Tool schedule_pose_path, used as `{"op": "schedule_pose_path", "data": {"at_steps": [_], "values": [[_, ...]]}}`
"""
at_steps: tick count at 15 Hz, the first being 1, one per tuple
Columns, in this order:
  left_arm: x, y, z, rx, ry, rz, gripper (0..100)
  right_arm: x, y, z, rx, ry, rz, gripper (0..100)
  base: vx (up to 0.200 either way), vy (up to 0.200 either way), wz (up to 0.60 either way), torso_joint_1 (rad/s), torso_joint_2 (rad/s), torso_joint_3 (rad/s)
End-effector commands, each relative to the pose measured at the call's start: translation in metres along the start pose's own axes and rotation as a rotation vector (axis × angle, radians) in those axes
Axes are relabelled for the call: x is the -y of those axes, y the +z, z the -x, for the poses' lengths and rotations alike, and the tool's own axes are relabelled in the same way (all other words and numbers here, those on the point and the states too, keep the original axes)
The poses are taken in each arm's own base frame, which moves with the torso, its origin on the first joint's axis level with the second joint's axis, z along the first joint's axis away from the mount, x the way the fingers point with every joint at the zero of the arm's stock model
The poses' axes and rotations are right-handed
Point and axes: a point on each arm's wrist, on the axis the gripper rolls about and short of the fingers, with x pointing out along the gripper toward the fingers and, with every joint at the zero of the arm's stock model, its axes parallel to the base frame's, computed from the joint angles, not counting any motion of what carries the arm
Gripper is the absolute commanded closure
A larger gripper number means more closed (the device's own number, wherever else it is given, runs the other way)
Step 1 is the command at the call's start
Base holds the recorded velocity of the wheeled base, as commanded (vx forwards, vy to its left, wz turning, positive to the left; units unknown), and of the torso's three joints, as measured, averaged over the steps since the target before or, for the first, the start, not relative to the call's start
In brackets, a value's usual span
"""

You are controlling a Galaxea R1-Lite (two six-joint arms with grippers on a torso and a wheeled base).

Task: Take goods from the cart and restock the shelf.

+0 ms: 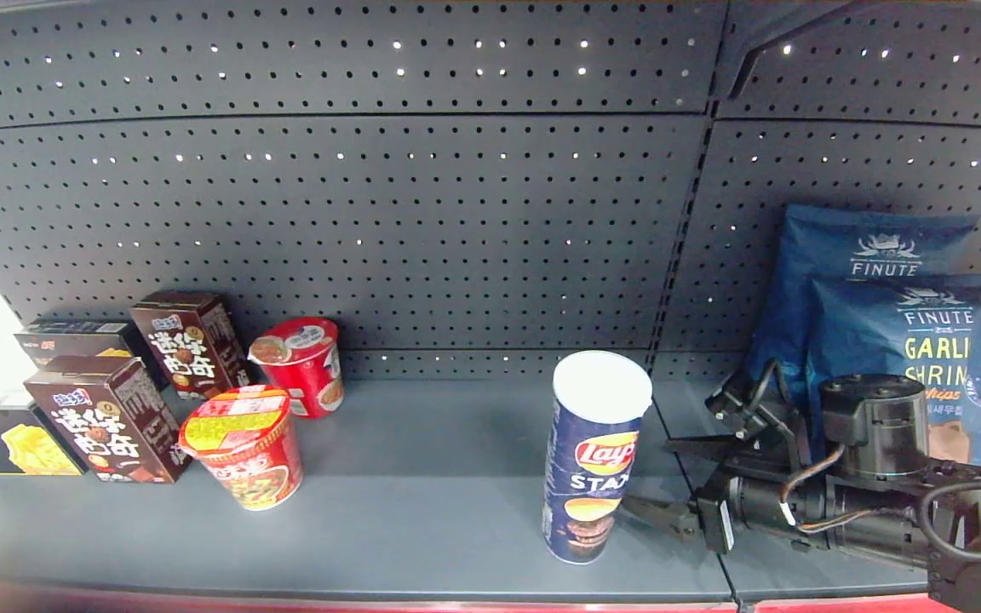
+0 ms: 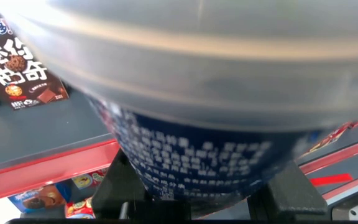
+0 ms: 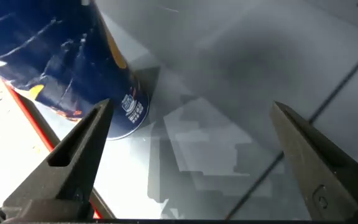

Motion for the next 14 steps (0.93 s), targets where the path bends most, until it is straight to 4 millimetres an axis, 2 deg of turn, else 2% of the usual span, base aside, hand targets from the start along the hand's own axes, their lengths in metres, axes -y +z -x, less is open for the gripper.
{"op": "schedule_pose_path", "data": {"at_steps": [1,7,8,9,10,11,12,13,14], "values": [[0.000,0.000,0.000,-0.003,0.000,0.001,100,-0.002,-0.001,-0.004,-0.009,0.011,0.001,0,0.000,0.000,0.00,0.000,0.00,0.000],[0.000,-0.001,0.000,-0.005,0.000,0.002,100,-0.005,-0.002,-0.004,-0.007,0.023,0.005,0,0.000,0.000,0.00,0.000,0.00,0.000],[0.001,0.008,0.002,0.029,0.001,-0.009,100,-0.003,0.003,0.004,0.017,0.005,0.006,0,0.000,0.000,0.00,0.000,0.00,0.000],[0.002,0.025,0.007,0.074,-0.002,-0.021,100,-0.004,0.008,0.014,0.043,-0.011,0.010,0,0.000,0.000,0.00,0.000,0.00,0.000],[0.002,0.051,0.007,0.090,-0.011,-0.027,100,-0.005,0.010,0.024,0.055,-0.053,0.013,0,0.000,0.000,0.00,0.000,0.00,0.000],[0.000,0.076,0.000,0.089,-0.023,-0.032,100,-0.008,0.008,0.034,0.050,-0.085,0.011,0,0.000,0.000,0.00,0.000,0.00,0.000],[0.000,0.076,0.000,0.089,-0.023,-0.032,100,-0.008,0.008,0.034,0.050,-0.085,0.011,0,0.000,0.000,0.00,0.000,0.00,0.000],[-0.002,0.119,-0.016,0.078,-0.164,-0.036,100,-0.015,-0.002,0.050,0.018,-0.090,0.003,0,0.000,0.000,0.00,0.000,0.00,0.000],[-0.004,0.137,-0.029,0.061,-0.207,-0.044,100,-0.016,-0.008,0.053,0.000,-0.099,0.001,0,0.000,0.000,0.00,0.000,0.00,0.000]]}}
